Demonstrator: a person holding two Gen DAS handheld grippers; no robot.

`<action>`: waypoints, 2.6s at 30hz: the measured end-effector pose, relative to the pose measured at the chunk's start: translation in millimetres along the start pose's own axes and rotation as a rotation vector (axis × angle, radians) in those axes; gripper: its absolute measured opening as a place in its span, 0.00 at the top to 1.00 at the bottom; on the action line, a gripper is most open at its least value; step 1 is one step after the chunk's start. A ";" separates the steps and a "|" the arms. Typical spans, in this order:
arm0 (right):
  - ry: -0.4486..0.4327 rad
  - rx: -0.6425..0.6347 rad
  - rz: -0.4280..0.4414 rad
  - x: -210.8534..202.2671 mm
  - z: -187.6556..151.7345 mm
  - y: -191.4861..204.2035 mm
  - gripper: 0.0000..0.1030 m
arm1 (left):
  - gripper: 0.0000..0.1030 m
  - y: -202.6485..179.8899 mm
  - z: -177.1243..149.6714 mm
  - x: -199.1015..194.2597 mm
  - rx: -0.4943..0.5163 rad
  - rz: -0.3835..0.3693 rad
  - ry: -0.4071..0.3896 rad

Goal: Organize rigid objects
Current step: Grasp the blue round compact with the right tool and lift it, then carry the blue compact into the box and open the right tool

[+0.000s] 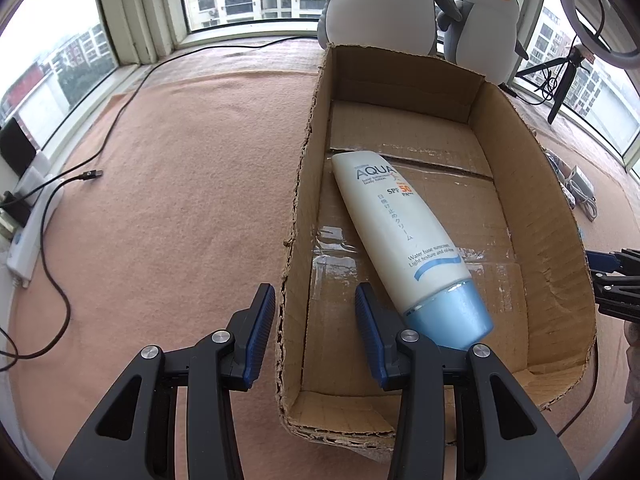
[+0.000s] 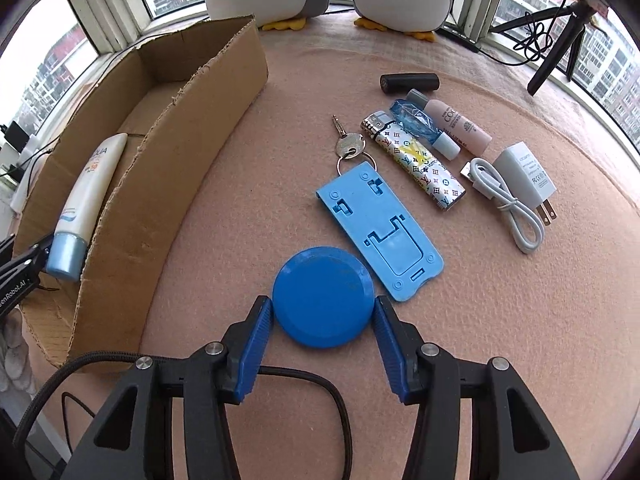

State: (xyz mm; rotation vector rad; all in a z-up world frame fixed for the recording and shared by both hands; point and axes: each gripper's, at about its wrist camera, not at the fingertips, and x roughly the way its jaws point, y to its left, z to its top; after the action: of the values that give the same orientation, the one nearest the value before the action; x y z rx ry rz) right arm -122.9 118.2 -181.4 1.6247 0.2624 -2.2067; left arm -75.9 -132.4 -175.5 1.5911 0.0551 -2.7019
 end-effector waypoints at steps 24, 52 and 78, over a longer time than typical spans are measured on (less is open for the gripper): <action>-0.164 0.151 0.142 -59.7 0.3 -17.3 0.56 | 0.61 -0.6 -0.4 0.0 0.004 0.002 0.000; -0.219 -0.132 0.173 -66.0 24.0 103.1 0.56 | 0.61 -1.4 0.1 -0.6 0.005 0.001 0.001; -0.224 -0.097 0.208 -64.5 21.2 90.3 0.46 | 0.61 -0.5 0.8 -0.5 0.007 0.003 0.001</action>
State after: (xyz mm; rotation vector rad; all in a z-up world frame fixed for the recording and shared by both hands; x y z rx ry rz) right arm -87.8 41.0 -106.8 1.2783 0.1288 -2.1561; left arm -76.3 -131.9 -174.7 1.5931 0.0431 -2.7020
